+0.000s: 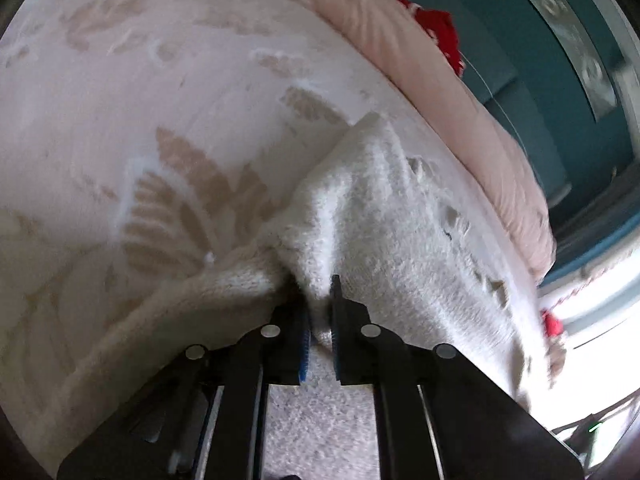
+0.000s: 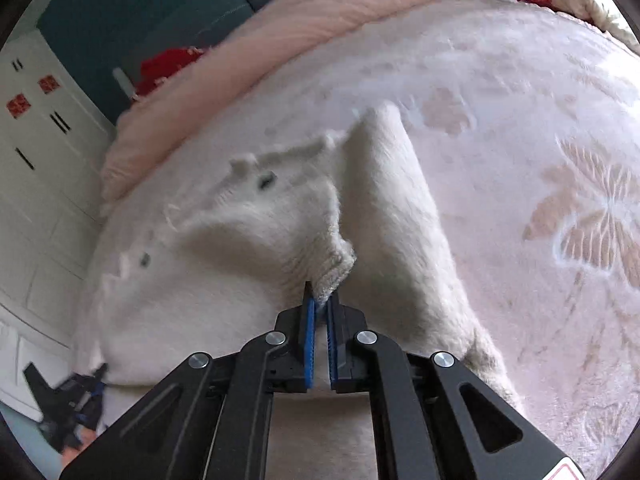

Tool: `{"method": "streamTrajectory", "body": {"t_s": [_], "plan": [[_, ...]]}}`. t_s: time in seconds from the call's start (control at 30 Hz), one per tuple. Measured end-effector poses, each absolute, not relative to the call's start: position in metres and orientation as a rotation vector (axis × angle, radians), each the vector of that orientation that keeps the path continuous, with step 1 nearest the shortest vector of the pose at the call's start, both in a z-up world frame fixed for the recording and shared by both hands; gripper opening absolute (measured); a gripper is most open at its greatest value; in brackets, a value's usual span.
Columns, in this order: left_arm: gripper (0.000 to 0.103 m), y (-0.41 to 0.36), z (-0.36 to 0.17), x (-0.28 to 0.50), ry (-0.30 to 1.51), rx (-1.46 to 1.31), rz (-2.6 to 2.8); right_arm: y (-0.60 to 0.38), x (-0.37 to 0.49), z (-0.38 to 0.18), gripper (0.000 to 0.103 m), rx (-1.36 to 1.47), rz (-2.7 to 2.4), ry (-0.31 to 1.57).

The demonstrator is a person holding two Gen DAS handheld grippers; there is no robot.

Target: Fold small clothes

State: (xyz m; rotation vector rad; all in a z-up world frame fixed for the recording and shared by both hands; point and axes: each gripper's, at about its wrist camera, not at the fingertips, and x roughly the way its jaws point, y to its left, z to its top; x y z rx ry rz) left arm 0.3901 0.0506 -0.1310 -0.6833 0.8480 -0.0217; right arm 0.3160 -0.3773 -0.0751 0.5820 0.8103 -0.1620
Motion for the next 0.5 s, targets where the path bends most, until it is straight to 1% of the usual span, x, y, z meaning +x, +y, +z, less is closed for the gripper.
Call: {"method": "streamTrajectory", "body": {"t_s": [0.03, 0.1, 0.17, 0.2, 0.23, 0.3, 0.37, 0.43, 0.5], "plan": [[0.009, 0.050, -0.131, 0.391, 0.841, -0.671, -0.028, -0.378, 0.312, -0.065, 0.004, 0.584, -0.152, 0.773], [0.009, 0.052, -0.133, 0.393, 0.822, -0.672, -0.047, -0.384, 0.302, -0.062, 0.004, 0.574, -0.158, 0.745], [0.009, 0.057, -0.138, 0.388, 0.802, -0.681, -0.062, -0.387, 0.306, -0.089, 0.004, 0.555, -0.188, 0.845], [0.009, 0.059, -0.139, 0.386, 0.789, -0.690, -0.070, -0.387, 0.306, -0.099, 0.004, 0.569, -0.182, 0.859], [0.009, 0.061, -0.141, 0.383, 0.781, -0.699, -0.078, -0.389, 0.303, -0.097, 0.005, 0.590, -0.174, 0.836], [0.010, 0.065, -0.142, 0.378, 0.770, -0.716, -0.092, -0.391, 0.297, -0.085, 0.008, 0.647, -0.183, 0.823], [0.010, 0.065, -0.146, 0.377, 0.755, -0.721, -0.101, -0.388, 0.287, -0.065, 0.016, 0.631, -0.253, 0.779], [0.010, 0.065, -0.145, 0.373, 0.744, -0.711, -0.100, -0.376, 0.277, -0.038, 0.017, 0.593, -0.257, 0.695], [0.010, 0.064, -0.145, 0.371, 0.734, -0.707, -0.101, -0.348, 0.295, -0.023, 0.017, 0.571, -0.140, 0.697]]}}
